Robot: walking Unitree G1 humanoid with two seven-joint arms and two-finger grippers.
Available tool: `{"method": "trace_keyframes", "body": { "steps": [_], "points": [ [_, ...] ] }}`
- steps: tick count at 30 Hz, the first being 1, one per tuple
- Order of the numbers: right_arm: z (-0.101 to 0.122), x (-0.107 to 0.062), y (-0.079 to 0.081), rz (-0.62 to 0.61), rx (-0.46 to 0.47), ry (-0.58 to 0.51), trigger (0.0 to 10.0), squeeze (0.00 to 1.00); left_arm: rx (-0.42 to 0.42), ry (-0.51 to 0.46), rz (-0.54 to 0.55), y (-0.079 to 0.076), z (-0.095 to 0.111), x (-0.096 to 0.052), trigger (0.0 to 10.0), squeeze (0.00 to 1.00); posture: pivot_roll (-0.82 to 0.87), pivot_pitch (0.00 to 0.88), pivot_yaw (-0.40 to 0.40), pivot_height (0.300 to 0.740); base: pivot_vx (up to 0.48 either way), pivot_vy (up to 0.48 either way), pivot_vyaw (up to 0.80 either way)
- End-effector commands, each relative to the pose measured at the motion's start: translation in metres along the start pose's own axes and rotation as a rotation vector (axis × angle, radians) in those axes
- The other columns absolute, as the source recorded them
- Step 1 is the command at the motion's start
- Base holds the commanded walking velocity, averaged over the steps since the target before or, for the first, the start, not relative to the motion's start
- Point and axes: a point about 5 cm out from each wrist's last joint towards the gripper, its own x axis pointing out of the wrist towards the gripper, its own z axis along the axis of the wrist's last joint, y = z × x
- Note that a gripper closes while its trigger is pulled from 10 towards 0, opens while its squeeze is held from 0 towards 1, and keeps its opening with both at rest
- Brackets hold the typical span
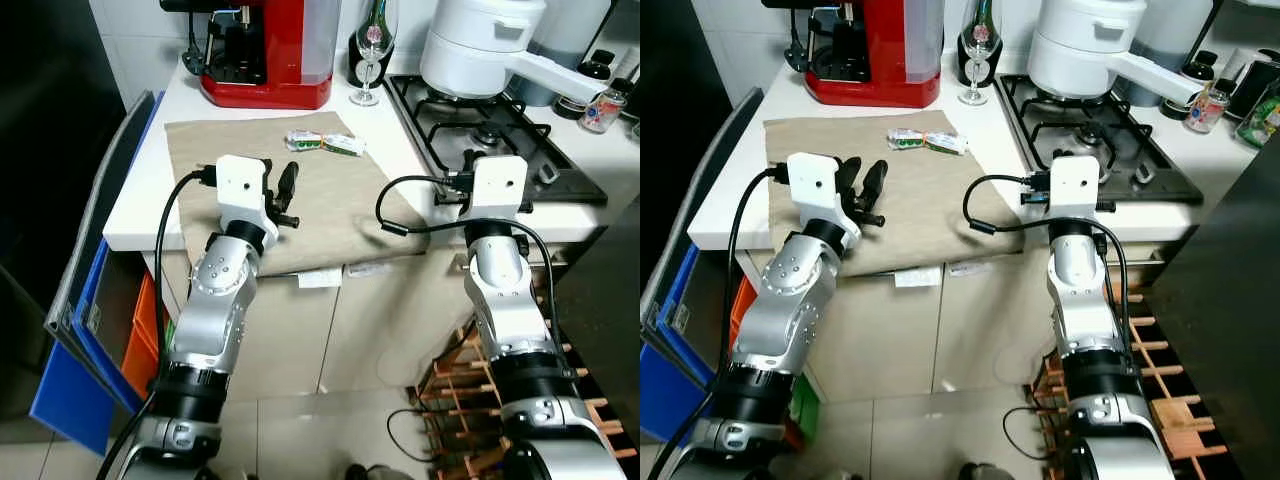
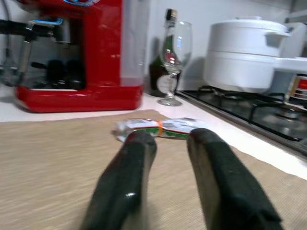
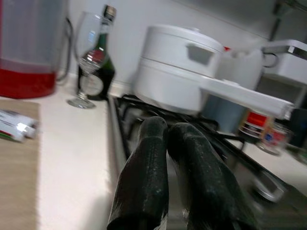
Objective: Restocking fridge
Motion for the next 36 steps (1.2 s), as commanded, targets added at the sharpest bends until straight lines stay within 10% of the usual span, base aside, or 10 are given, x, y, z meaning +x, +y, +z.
{"method": "trace_keyframes", "body": {
  "steps": [1, 13, 14, 16, 17, 36],
  "points": [
    [0.004, 0.0, -0.004, -0.004, -0.004, -0.023, 10.0, 0.0, 0.011, -0.008, -0.015, -0.004, 0.004, 0.003, 0.0, 0.0, 0.01, 0.0, -0.05, 0.74, 0.0, 0.0, 0.0],
    [0.007, 0.003, -0.001, 0.012, -0.011, -0.036, 10.0, 0.0, 0.023, -0.003, 0.012, -0.001, 0.004, 0.005, 0.0, 0.0, 0.02, 0.0, -0.054, 0.74, 0.0, 0.0, 0.0],
    [0.007, 0.003, 0.0, 0.013, -0.011, -0.037, 10.0, 0.0, 0.03, 0.002, 0.017, 0.0, 0.004, 0.004, 4.2, 0.0, 0.02, 0.0, -0.054, 0.74, 0.0, 0.0, 0.0],
    [0.007, 0.003, 0.001, 0.014, -0.011, -0.038, 10.0, 0.0, 0.034, 0.006, 0.02, 0.0, 0.004, 0.004, 4.2, 0.0, 0.02, 0.0, -0.054, 0.74, 0.0, 0.0, 0.0],
    [0.007, 0.003, 0.001, 0.016, -0.01, -0.038, 10.0, 0.0, 0.041, 0.012, 0.026, 0.001, 0.003, 0.004, 10.0, 0.0, 0.03, 0.0, -0.056, 0.74, 0.0, 0.0, 0.0],
    [0.004, 0.005, 0.009, 0.047, -0.021, -0.024, 10.0, 0.0, 0.098, 0.013, 0.045, 0.003, 0.003, 0.004, 10.0, 0.0, 0.03, 0.0, -0.055, 0.74, 0.0, 0.0, 0.0]
  ]
}}
